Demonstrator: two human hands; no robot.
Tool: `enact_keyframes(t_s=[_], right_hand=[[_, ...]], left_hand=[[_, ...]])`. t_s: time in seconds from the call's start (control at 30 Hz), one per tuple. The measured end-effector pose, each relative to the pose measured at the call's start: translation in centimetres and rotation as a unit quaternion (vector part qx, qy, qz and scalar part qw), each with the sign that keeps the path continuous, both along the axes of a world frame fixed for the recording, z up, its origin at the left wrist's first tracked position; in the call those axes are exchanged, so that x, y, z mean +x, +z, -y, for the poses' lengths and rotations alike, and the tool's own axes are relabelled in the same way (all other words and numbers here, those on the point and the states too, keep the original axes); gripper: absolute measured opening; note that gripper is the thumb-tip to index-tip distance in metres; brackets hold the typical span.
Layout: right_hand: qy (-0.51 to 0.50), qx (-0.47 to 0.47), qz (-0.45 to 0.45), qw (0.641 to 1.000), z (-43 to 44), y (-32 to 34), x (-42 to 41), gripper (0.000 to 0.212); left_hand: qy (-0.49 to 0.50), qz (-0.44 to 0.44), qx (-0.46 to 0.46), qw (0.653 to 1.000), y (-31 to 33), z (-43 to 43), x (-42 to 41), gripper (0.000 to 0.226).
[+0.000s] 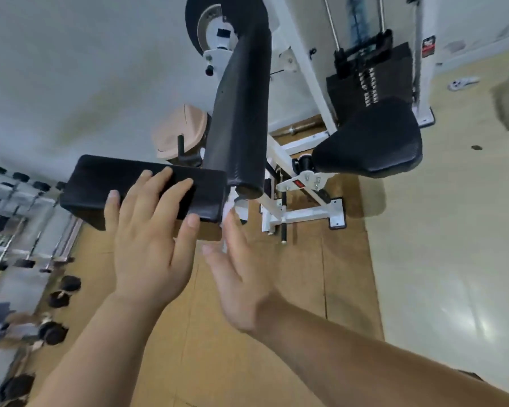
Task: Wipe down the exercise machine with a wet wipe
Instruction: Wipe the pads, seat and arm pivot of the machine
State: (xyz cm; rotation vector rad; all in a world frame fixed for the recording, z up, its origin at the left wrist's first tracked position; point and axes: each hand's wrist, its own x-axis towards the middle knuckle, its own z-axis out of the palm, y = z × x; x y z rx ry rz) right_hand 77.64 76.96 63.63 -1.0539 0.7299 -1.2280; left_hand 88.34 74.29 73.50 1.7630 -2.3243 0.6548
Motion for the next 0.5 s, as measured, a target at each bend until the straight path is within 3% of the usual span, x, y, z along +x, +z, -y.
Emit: enact_keyframes(t_s=[0.13,0.3,0.4,0.5], right_hand=[[0.005,0.032,0.116,0.993,-0.2,0.9,2.8,0.097],[-0.032,0.017,0.173,0.984,3.4,1.5,1.0,0.104],[-0.023,-0.024,0.157,0.987,2.8,1.3,1.1,0.118],[-0.006,-0.060,0.134,0.989,0.6,-0.8,2.7,0.117]], left_hand=[[0.001,0.004,-0.003,1.000,-0.7,0.2,0.2,0.067],[0.008,0.033,0.003,0.999,-0.7,0.3,0.0,0.065],[0.009,0.040,0.008,0.999,-0.6,0.4,0.3,0.070],[0.011,0.033,-0.002,0.999,-1.0,0.6,0.3,0.071]])
